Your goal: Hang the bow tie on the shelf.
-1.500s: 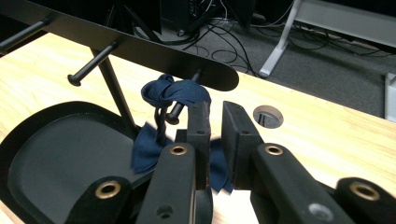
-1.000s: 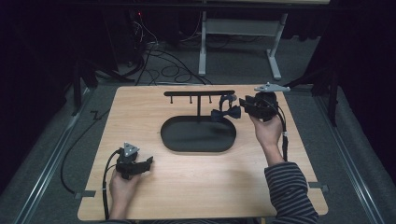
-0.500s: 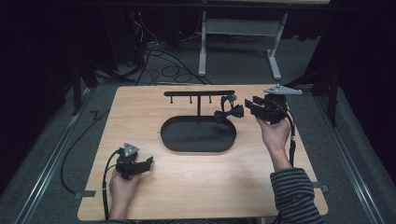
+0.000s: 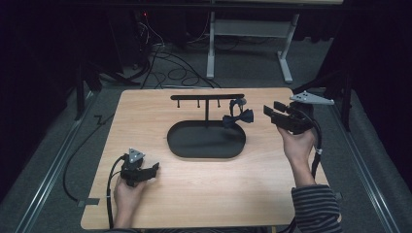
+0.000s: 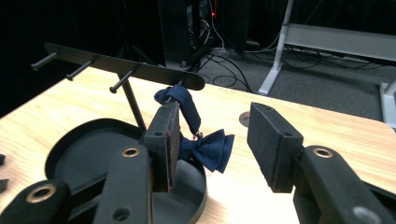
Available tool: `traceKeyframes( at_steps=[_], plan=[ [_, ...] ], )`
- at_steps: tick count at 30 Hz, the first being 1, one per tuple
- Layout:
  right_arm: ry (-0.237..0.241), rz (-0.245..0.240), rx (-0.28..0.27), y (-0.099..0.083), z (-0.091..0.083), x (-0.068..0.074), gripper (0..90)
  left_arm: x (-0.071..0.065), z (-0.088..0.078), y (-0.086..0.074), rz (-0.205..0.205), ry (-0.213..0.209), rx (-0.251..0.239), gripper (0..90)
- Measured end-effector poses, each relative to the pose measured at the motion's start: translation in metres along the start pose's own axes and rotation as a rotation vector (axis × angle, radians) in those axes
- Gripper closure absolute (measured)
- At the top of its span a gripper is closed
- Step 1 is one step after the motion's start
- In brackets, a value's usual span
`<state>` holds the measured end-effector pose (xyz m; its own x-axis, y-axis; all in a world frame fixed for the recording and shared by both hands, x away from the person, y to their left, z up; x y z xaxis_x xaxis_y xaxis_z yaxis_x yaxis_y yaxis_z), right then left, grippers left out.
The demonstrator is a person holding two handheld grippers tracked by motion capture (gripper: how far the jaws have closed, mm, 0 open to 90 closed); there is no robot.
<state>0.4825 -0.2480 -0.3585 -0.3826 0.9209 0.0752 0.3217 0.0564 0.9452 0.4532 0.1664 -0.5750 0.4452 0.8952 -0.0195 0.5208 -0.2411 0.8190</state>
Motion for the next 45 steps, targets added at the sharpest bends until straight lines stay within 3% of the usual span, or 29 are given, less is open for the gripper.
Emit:
traceKeyframes(
  at_steps=[21, 45],
  plan=[
    [0.012, 0.024, -0.004, -0.032, -0.022, -0.003, 55.3, 0.000, 0.000, 0.000, 0.002, -0.001, 0.002, 27.1],
    [0.015, 0.059, -0.036, -0.049, -0.048, -0.008, 55.4, 0.000, 0.000, 0.000, 0.002, 0.000, 0.002, 27.1]
  ],
)
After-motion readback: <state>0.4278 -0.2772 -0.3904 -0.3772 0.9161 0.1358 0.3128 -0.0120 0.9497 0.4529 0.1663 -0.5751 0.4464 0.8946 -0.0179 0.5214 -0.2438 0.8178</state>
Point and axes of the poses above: each handheld gripper's, and its own axes: z roughly forward along the jaws, y roughly out of its top, x roughly to its left, the point moved 10 cm from there along z, roughly forward along the jaws, and after that the axes turned 7 degrees about -x, right-handed, at the moved point
